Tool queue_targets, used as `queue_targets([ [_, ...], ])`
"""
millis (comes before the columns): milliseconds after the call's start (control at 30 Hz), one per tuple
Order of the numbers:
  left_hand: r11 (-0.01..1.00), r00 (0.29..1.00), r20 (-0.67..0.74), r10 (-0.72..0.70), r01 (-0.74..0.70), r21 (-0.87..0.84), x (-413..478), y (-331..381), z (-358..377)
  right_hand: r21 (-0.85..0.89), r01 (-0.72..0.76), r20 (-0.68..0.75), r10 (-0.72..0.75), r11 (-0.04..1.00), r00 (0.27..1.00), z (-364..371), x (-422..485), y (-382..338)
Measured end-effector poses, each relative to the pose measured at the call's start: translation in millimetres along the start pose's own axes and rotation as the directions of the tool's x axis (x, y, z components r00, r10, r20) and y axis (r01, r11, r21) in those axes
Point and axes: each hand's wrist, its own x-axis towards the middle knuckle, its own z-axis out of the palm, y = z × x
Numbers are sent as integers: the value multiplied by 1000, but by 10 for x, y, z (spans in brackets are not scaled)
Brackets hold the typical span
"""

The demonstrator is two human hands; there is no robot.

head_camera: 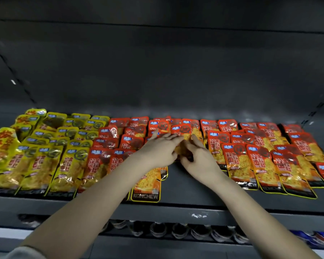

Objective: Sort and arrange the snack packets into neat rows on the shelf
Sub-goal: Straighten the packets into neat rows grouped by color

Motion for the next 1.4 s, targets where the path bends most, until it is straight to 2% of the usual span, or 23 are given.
queue_targets([
  [133, 996, 998, -7, 56, -56, 74, 15, -33, 23, 10, -70, -30, 70, 998, 997, -16, -11, 23],
  [367, 980, 999, -17, 43, -39, 197, 22, -49, 81, -44, -55, 38, 56, 998, 998, 27, -3, -79],
  [700, 992, 998, -25, 50, -46, 118, -75, -242, 144, -87, -13, 72, 19, 996, 997, 117, 50, -161],
  [1033, 996, 988, -138, 74, -67, 54, -98, -265, 227, -144, 42, 85, -30, 989, 996, 135, 74, -16],
  [1267, 983, 963, -211, 171, -181, -31, -132, -251, 211, -170, 92, 67, -82, 981, 994, 171, 81, 50],
  [1400, 976, 938, -274, 213, -216, 20, -163, -231, 170, -173, 104, 17, -103, 979, 995, 89, 22, 124],
])
